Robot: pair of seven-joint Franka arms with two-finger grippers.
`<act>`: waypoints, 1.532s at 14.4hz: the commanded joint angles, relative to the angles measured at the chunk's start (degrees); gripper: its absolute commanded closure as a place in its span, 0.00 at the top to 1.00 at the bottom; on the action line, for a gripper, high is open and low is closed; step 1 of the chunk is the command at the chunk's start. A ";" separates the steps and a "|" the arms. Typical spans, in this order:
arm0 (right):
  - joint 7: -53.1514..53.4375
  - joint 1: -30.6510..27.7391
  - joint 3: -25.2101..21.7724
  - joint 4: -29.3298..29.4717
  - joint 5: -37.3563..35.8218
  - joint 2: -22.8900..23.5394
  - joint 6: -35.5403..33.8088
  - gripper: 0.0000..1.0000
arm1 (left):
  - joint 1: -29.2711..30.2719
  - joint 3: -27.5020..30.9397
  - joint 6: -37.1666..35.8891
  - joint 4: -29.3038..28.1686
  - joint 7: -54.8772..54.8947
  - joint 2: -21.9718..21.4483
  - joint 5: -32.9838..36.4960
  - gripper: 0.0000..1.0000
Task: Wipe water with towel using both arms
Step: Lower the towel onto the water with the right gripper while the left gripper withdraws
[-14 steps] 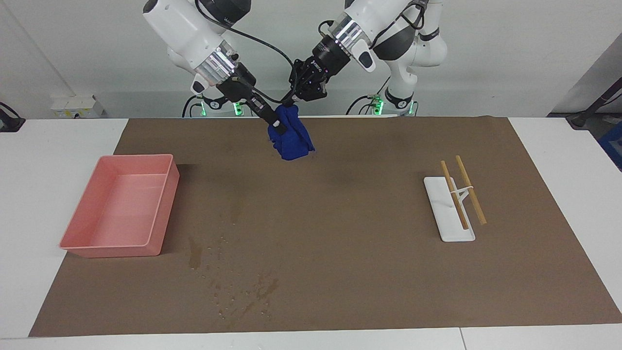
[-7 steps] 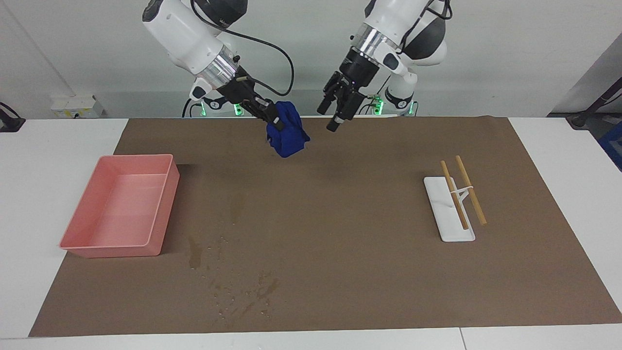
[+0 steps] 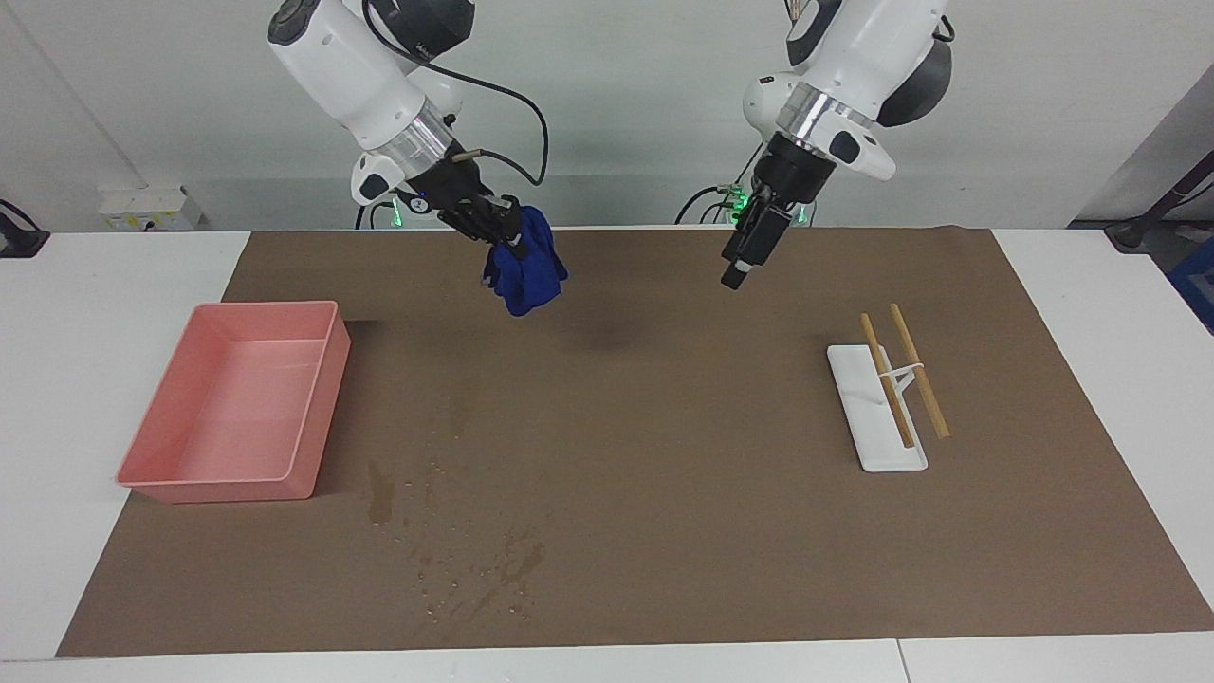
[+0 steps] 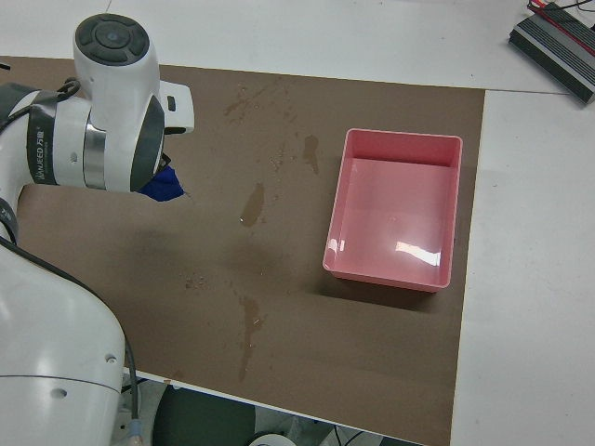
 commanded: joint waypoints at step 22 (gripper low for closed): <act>-26.34 -4.60 0.35 -9.97 -18.93 19.43 28.56 0.00 | -9.10 19.47 -32.50 12.64 61.60 3.26 22.64 1.00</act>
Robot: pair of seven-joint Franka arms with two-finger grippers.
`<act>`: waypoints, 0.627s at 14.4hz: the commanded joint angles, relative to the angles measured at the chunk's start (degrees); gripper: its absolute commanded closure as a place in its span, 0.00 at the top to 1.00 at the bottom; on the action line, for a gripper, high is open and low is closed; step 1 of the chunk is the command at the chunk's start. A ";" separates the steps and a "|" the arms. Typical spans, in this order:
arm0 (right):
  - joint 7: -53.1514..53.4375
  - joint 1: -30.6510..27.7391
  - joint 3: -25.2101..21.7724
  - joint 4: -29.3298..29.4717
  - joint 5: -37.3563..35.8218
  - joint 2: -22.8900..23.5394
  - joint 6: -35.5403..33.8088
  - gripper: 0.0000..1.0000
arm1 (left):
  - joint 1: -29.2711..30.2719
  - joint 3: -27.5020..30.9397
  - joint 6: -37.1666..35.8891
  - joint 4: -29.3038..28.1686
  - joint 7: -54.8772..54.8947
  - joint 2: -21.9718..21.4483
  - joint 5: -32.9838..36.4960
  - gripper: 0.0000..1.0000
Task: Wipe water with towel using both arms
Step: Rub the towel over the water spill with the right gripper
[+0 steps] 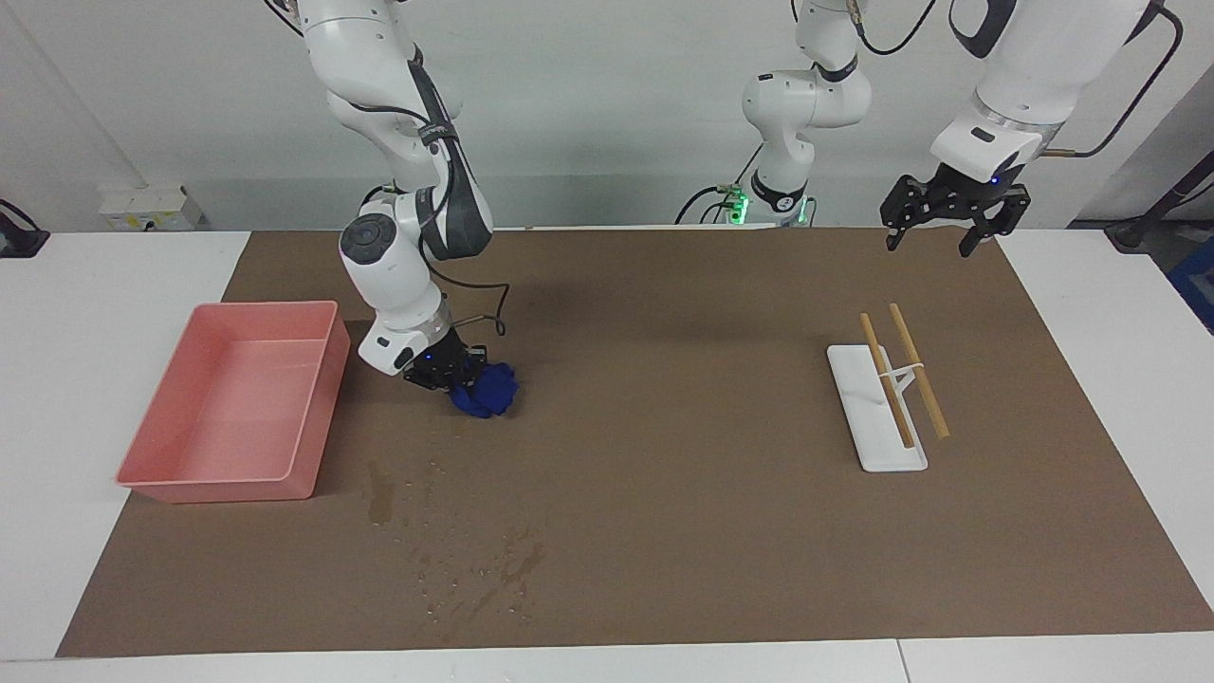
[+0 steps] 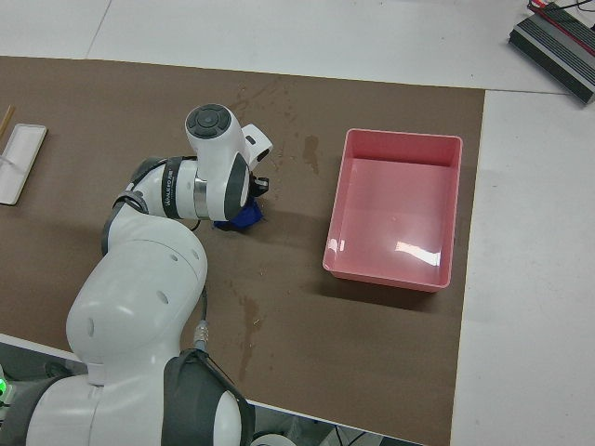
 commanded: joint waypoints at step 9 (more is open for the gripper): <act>-3.14 -3.30 0.51 6.40 -12.41 5.00 4.74 0.00 | 0.02 -0.12 0.73 -2.45 3.98 -1.75 0.05 1.00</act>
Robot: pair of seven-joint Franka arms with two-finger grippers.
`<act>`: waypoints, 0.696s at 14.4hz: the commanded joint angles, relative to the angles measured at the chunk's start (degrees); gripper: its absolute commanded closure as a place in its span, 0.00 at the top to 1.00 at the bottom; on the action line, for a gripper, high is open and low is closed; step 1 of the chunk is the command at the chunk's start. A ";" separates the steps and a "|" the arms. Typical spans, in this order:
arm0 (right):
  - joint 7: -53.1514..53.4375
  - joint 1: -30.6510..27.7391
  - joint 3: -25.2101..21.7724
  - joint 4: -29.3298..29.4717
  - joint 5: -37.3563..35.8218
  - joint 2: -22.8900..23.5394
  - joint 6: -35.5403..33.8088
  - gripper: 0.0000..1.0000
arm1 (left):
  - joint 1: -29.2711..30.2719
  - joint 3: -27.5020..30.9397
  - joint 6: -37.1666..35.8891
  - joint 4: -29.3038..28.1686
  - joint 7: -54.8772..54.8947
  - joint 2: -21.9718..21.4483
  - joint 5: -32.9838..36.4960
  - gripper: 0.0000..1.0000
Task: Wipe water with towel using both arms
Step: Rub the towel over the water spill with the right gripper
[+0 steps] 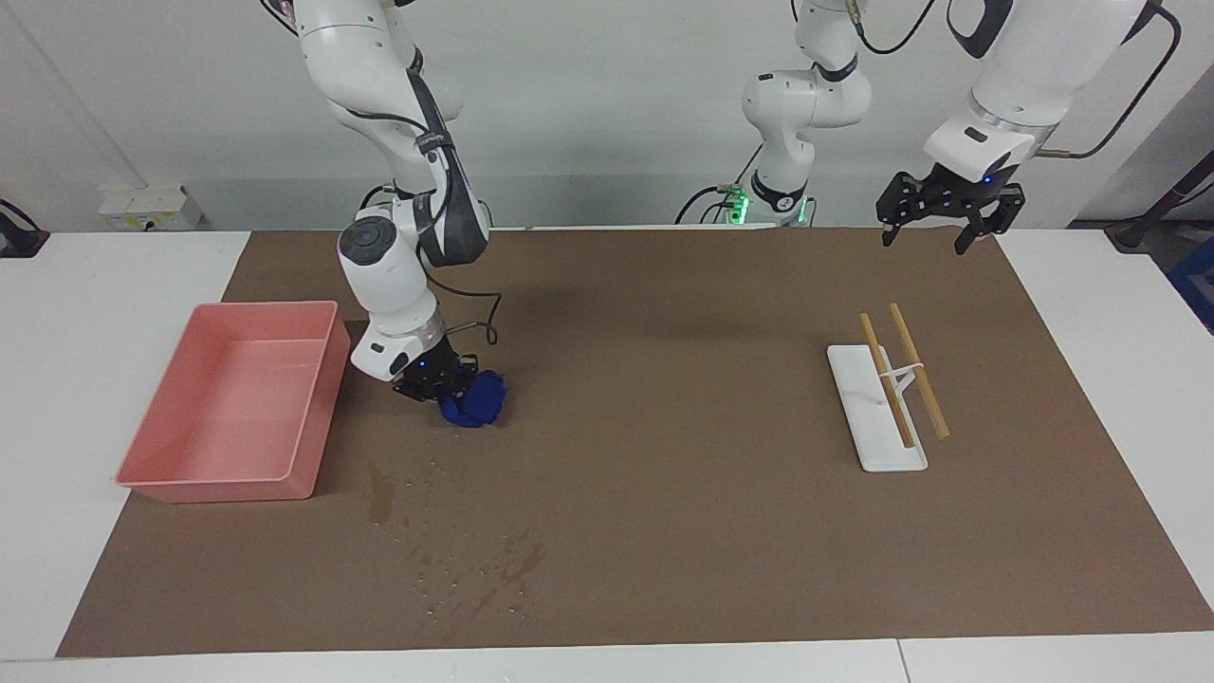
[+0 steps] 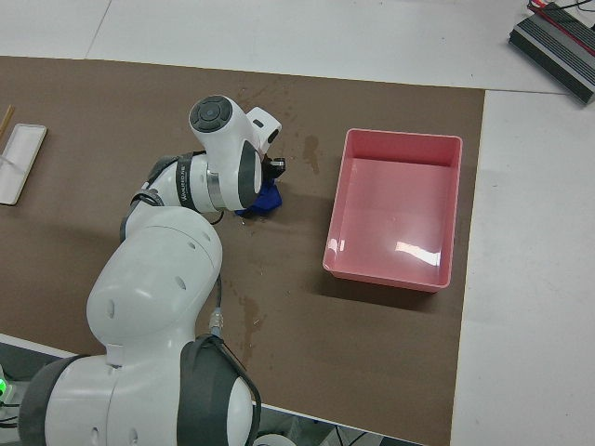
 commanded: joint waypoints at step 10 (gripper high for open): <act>-3.30 -1.90 0.47 3.88 -5.37 2.34 1.13 0.00 | 4.45 -2.05 1.65 -2.16 1.37 -1.68 0.05 1.00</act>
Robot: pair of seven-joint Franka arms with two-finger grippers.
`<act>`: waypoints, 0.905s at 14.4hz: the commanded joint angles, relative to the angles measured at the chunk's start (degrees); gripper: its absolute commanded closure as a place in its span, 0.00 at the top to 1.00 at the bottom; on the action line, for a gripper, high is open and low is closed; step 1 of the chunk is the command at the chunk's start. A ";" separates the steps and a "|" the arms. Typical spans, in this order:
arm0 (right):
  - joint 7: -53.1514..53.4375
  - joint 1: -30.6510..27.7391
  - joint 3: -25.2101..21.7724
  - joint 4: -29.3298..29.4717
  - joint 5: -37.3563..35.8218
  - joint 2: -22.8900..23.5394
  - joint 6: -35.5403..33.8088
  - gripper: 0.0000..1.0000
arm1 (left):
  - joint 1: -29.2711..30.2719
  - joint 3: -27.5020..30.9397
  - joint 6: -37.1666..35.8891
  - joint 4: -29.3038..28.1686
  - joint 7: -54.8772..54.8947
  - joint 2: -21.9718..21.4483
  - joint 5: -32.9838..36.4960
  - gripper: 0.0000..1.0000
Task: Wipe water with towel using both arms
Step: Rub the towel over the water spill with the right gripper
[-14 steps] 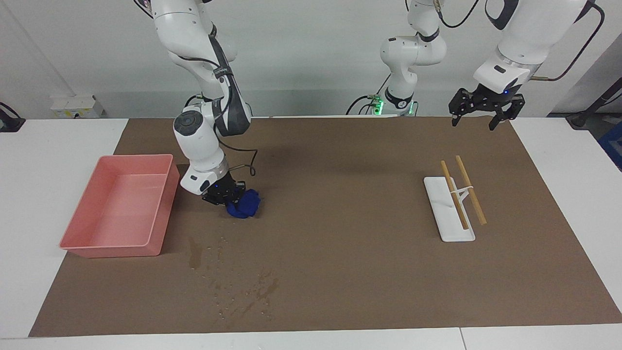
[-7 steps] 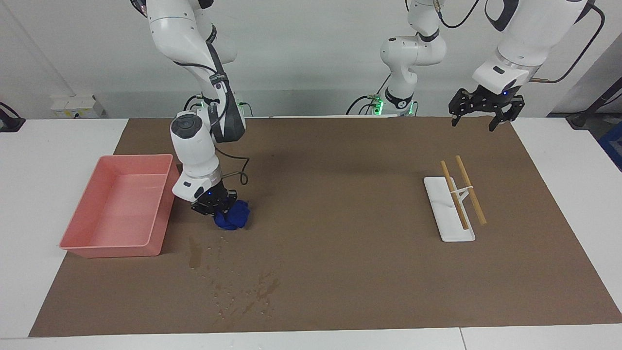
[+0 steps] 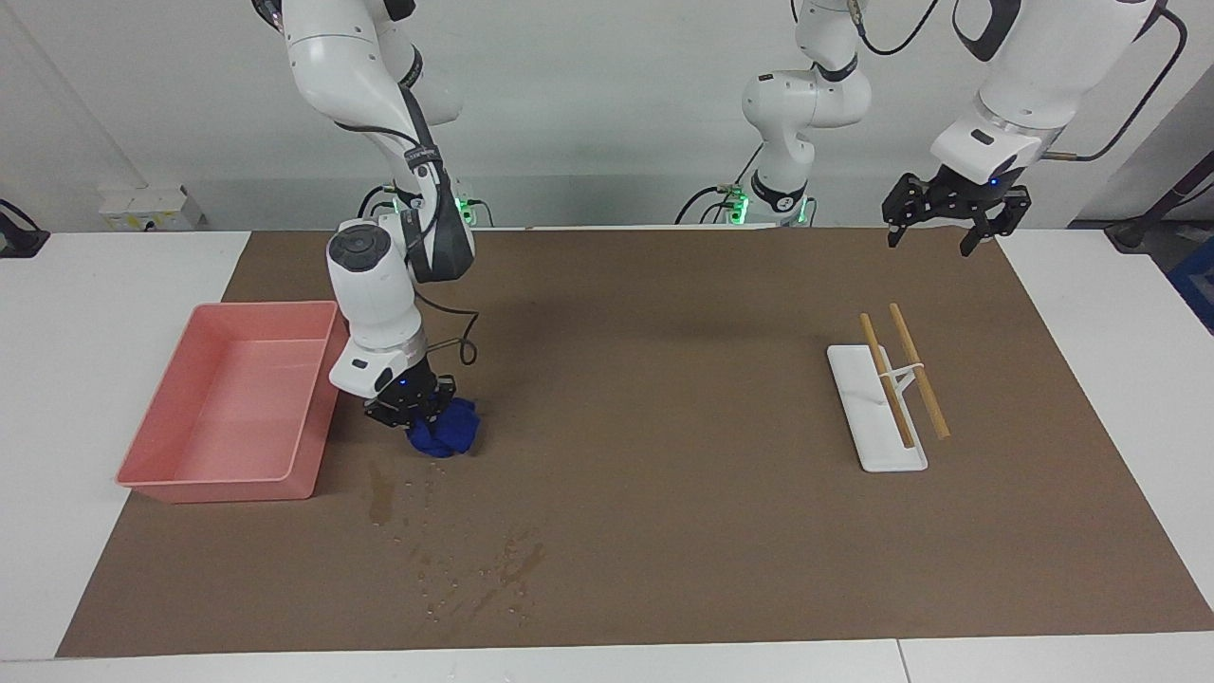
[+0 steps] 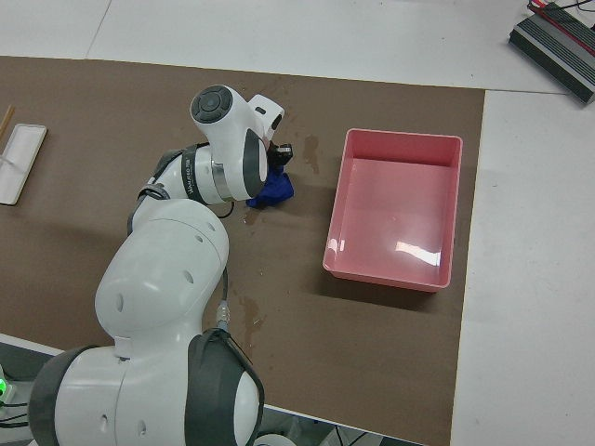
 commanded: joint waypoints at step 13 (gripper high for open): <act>-1.84 -1.13 0.73 8.43 -11.77 6.77 3.22 0.00 | 1.79 -1.73 1.16 -2.11 0.51 -1.63 0.05 1.00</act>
